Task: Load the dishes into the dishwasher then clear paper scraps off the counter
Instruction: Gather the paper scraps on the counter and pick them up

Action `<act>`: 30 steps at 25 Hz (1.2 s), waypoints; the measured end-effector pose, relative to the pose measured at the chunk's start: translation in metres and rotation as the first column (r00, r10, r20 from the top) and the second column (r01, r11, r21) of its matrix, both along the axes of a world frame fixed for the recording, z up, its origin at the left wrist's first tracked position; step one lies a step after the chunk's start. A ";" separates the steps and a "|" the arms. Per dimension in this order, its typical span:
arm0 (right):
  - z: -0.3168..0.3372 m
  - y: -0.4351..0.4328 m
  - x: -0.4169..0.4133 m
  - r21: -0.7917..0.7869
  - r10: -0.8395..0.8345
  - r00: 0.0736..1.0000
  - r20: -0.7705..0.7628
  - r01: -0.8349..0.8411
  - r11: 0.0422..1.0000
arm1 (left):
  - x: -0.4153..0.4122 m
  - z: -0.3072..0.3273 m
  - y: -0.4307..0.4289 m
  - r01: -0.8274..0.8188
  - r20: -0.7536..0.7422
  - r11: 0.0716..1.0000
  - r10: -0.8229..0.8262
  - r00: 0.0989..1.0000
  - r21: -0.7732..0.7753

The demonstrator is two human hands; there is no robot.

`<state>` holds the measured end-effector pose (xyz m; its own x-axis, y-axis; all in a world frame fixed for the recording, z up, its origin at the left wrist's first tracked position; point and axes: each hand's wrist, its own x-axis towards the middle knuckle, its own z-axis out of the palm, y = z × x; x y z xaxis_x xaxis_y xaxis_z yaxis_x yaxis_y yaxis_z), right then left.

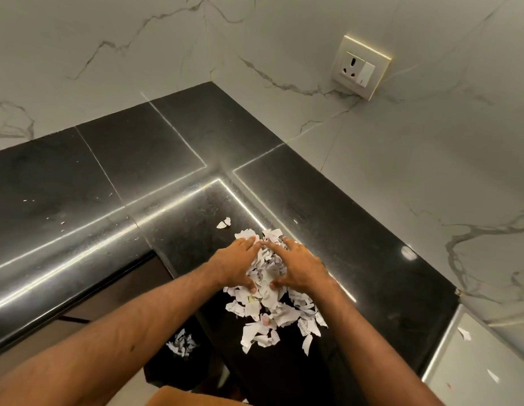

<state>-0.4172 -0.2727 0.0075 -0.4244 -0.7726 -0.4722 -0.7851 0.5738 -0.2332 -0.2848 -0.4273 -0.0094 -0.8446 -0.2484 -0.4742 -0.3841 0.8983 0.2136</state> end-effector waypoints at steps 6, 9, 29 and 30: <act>-0.006 -0.009 0.014 -0.123 -0.084 0.991 -0.106 0.071 0.990 | -0.011 0.008 0.010 -0.040 -0.076 0.999 0.039 0.996 -0.010; -0.002 -0.013 0.023 -0.178 -0.092 0.986 -0.136 0.067 0.982 | -0.015 0.007 0.019 -0.032 -0.072 0.996 0.026 0.997 -0.083; 0.080 -0.012 0.019 -0.367 -0.468 0.869 -0.159 0.388 0.845 | -0.028 0.103 0.032 -0.209 -0.457 0.906 0.372 0.808 0.367; 0.083 -0.016 0.023 -0.373 -0.480 0.860 -0.172 0.394 0.840 | -0.026 0.107 0.033 -0.218 -0.469 0.906 0.379 0.797 0.362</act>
<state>-0.3945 -0.2890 0.0907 -0.8221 -0.5651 -0.0695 -0.5250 0.7995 -0.2918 -0.3109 -0.3946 0.0979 -0.8864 -0.4568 -0.0754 -0.3816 0.6286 0.6777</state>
